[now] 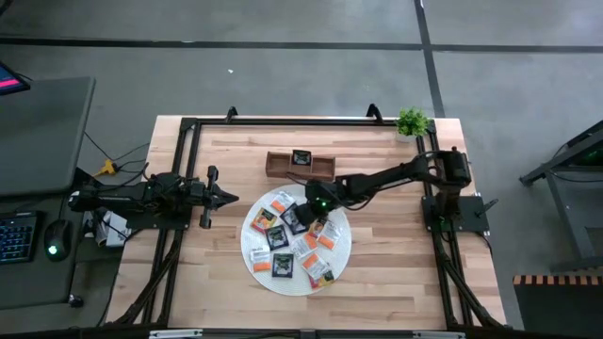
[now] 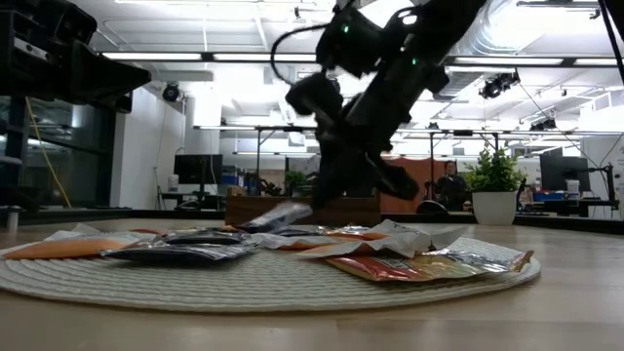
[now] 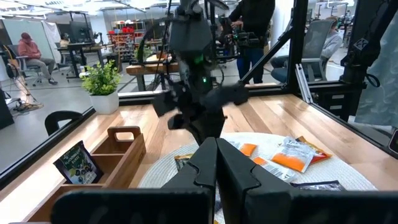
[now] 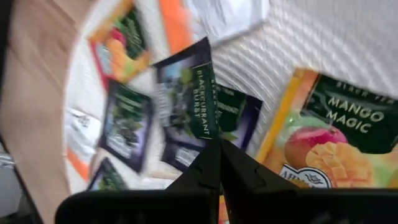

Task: Pick & Place Tea
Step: Put the black tea bag into the middle section of the wooden organizer

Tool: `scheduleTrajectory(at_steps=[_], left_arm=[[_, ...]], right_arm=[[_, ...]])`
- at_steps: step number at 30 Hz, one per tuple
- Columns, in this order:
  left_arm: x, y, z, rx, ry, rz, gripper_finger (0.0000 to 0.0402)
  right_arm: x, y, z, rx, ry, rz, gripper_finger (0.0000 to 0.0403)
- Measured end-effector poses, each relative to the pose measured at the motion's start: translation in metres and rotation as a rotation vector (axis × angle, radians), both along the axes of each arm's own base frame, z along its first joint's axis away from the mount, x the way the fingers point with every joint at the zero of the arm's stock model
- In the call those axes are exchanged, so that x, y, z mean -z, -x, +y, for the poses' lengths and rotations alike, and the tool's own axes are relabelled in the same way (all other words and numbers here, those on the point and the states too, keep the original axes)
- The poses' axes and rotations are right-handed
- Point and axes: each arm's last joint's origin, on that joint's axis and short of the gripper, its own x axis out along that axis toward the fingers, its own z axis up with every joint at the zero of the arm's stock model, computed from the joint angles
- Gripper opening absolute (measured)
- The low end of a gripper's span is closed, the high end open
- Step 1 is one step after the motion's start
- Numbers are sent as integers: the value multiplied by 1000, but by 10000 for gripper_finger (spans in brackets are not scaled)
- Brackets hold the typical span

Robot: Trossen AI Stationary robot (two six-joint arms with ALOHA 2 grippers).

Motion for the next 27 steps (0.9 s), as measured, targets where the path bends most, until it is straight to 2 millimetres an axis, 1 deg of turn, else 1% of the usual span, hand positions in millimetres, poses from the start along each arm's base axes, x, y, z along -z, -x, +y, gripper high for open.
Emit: scheduleTrajectory(at_steps=[9, 17, 20, 24, 27], left_arm=[[0, 0, 0, 0, 0, 0, 0], [0, 0, 0, 1, 0, 0, 0], [0, 0, 0, 1, 0, 0, 0], [0, 0, 0, 0, 0, 0, 0], [0, 0, 0, 0, 0, 0, 0]], right_arm=[[-44, 4, -1, -52, 167, 33, 0], [-75, -4, -5, -174, 376, 39, 0], [-85, -3, -11, -240, 463, 88, 0], [-97, 1, -24, -302, 590, 182, 0], [-104, 1, -32, -353, 682, 210, 0]])
